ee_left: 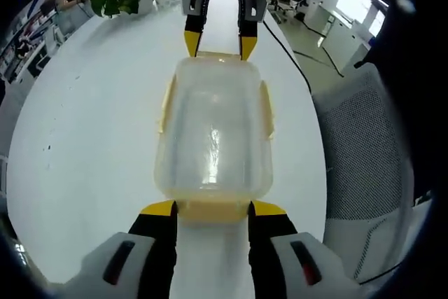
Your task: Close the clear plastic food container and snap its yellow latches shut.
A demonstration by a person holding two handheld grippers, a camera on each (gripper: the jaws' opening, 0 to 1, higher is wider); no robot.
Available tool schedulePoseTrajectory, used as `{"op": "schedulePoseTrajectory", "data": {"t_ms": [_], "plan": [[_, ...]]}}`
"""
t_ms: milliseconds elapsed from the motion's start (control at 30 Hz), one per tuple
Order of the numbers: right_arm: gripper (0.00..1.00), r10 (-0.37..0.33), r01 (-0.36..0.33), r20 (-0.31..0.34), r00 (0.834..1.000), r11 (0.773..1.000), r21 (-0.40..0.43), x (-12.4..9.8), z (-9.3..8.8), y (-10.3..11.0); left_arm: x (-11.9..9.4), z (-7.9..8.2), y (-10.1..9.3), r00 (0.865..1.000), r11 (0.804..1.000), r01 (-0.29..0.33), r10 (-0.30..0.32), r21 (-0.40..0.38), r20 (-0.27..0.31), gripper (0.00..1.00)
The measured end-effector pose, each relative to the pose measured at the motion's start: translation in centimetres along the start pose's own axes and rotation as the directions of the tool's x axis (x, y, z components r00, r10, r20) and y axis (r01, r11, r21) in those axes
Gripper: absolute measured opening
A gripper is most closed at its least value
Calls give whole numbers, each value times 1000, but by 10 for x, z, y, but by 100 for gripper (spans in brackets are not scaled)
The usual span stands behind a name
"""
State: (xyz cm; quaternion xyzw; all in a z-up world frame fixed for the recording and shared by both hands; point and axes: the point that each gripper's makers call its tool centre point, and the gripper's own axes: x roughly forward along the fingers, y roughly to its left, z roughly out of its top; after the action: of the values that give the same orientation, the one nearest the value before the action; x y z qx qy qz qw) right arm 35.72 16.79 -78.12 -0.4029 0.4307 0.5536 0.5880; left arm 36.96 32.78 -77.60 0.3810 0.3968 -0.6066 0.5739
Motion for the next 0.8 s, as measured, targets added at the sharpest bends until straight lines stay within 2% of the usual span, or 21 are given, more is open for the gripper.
{"op": "schedulePoseTrajectory", "data": {"t_ms": [267, 667, 800], "plan": [[40, -9, 9, 3, 1000, 1000, 0, 2, -1, -1, 2, -1, 0, 1000, 1000, -6, 6, -11, 7, 39], [41, -5, 5, 6, 1000, 1000, -12, 5, -3, 1, 5, -1, -1, 1000, 1000, 0, 0, 2, -15, 39], [41, -3, 3, 13, 1000, 1000, -14, 2, -5, 0, 4, -1, 0, 1000, 1000, -1, 1, -1, 1, 40]]}}
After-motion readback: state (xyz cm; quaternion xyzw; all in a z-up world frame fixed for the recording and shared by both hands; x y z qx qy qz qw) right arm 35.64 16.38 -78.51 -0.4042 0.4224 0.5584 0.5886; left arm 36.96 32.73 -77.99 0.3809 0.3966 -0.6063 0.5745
